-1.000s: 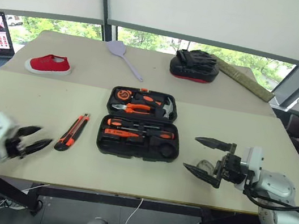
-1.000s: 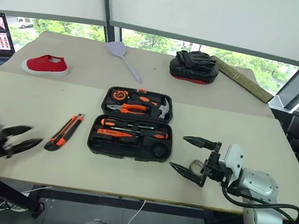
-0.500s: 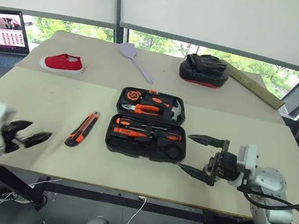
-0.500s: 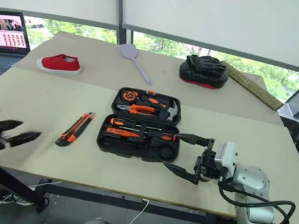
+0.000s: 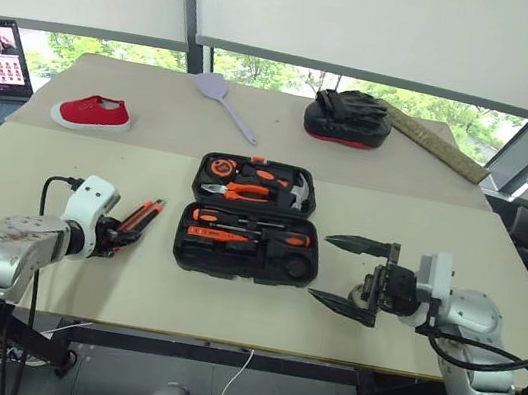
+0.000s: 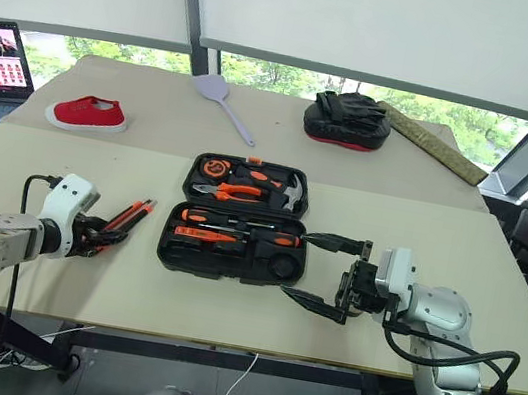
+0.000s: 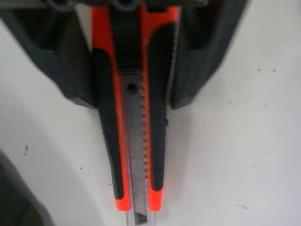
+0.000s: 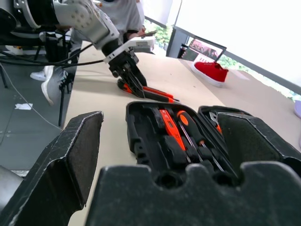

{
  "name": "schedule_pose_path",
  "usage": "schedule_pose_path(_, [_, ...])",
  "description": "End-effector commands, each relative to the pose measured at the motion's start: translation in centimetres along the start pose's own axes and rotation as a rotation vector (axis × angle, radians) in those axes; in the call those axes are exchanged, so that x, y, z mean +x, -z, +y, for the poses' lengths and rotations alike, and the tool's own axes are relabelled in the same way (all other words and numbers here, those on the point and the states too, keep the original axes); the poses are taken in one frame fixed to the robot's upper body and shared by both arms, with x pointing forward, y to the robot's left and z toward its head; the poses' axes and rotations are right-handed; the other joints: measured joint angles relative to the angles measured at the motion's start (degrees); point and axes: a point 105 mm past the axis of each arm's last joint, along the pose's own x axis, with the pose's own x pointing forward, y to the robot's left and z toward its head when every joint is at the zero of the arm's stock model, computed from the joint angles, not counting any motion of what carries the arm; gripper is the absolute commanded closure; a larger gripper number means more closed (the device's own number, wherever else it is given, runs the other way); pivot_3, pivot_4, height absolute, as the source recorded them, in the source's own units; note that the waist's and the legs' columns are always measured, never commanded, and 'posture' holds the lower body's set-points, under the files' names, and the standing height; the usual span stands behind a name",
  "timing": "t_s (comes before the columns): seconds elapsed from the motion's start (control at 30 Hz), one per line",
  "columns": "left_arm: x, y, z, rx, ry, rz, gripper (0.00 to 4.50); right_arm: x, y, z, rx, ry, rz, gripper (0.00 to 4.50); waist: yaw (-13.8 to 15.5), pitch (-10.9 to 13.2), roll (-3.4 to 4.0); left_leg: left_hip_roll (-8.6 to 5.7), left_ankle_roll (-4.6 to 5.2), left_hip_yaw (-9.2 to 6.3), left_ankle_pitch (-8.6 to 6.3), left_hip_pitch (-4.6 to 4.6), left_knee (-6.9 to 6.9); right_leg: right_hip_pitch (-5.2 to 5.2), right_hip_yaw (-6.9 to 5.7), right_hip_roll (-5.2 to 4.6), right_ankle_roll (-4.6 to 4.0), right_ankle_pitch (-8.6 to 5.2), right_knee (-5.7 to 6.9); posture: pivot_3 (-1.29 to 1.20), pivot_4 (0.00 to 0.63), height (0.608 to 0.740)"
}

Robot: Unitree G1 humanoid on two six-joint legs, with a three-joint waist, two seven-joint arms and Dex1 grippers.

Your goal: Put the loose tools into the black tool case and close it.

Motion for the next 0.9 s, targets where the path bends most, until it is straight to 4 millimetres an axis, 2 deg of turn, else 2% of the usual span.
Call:
schedule_pose_path(0.03, [-2.0,-4.6,-0.6,0.158,0.18,-0.238,2.77,-1.0,-1.5,-0.5,-0.036,0.039,0.0,0.0,0.34,0.02,-0.03,0.0,-0.01,0.0,0.01,-0.03,0.0,-0.02,-0.01,-0.01,-0.01,0.0,0.0,0.0,0.15,0.74])
schedule_pose_path(0.13, [-3.5,-6.9,-2.9,0.328,0.405,-0.329,2.77,-1.9,-1.6,-0.8,-0.026,0.074,0.031,0.0,0.73,0.03,-0.06,0.02,-0.01,0.0,0.01,-0.2,0.02,-0.12,-0.05,-0.02,-0.03,0.0,-0.05,0.0,0.15,0.74])
schedule_pose_path(0.3, [-2.8,-6.5,-8.2,0.621,0.754,-0.221,2.77,-3.3,-1.1,-1.0,-0.01,0.104,0.097,0.0,1.01,-0.03,0.06,-0.02,-0.01,0.06,0.0,-0.25,0.02,-0.05,-0.08,-0.07,0.0,0.01,-0.22,0.0,0.15,0.74])
schedule_pose_path(0.4, [-1.0,-6.6,-10.1,0.783,0.792,-0.157,2.77,-3.5,-0.9,-1.0,-0.011,0.101,0.124,0.0,1.11,-0.03,0.06,-0.03,0.01,0.06,0.01,-0.24,0.05,-0.02,-0.04,-0.02,0.03,0.01,-0.19,0.0,0.15,0.74])
schedule_pose_path(0.47, [-0.4,-6.9,-10.5,0.817,0.796,-0.157,2.77,-3.5,-0.9,-1.0,-0.009,0.103,0.125,0.0,0.98,-0.02,0.05,-0.03,0.03,0.05,0.02,-0.26,0.11,-0.03,-0.01,0.03,0.04,0.01,-0.17,0.0,0.15,0.74])
schedule_pose_path(0.57, [1.6,-7.2,-12.3,0.859,0.812,-0.161,2.77,-3.8,-1.0,-0.6,0.0,0.112,0.134,0.0,0.72,-0.01,0.03,-0.01,0.06,0.0,0.03,-0.3,0.14,-0.09,0.05,0.09,0.04,0.01,-0.12,0.0,0.15,0.74])
schedule_pose_path(0.63, [2.9,-7.1,-12.7,0.88,0.796,-0.15,2.77,-3.9,-1.0,-0.3,0.005,0.121,0.141,0.0,0.83,-0.01,0.03,-0.02,0.06,-0.04,0.03,-0.3,0.17,-0.07,0.02,0.09,0.07,-0.01,-0.08,0.0,0.15,0.74])
schedule_pose_path(0.9, [3.7,-7.1,-13.2,0.938,0.821,-0.184,2.77,-4.1,-1.2,-0.1,0.003,0.147,0.15,0.0,0.67,-0.01,0.02,-0.05,0.08,-0.06,0.02,-0.31,0.24,-0.07,0.06,0.07,0.12,0.0,-0.06,0.0,0.15,0.74])
